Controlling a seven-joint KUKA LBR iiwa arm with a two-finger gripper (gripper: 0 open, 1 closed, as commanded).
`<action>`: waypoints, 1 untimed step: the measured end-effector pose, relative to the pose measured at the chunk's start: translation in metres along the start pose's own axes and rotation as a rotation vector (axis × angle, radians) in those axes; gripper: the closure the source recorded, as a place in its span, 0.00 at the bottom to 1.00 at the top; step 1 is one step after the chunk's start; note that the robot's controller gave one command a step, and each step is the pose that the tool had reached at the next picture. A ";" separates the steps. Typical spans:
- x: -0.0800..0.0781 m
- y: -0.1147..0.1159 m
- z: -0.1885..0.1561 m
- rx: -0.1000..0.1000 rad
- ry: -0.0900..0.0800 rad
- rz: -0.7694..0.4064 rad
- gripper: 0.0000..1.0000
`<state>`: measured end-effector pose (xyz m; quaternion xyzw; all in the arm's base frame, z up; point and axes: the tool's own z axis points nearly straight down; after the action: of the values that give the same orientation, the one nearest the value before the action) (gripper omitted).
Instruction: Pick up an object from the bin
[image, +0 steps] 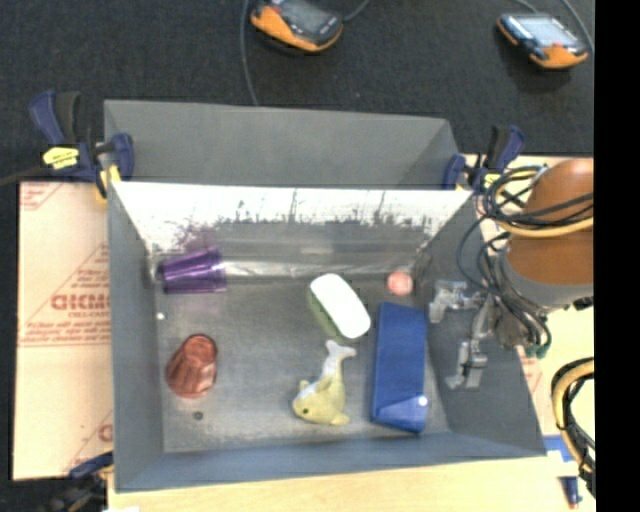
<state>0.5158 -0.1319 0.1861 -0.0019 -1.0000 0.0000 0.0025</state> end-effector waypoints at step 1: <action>-0.002 0.001 -0.005 0.001 -0.008 -0.004 0.00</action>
Offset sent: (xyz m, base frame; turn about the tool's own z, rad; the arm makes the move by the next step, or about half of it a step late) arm -0.0044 0.0764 -0.0011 0.3314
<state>0.5177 -0.1314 0.1907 0.0002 -1.0000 0.0007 -0.0016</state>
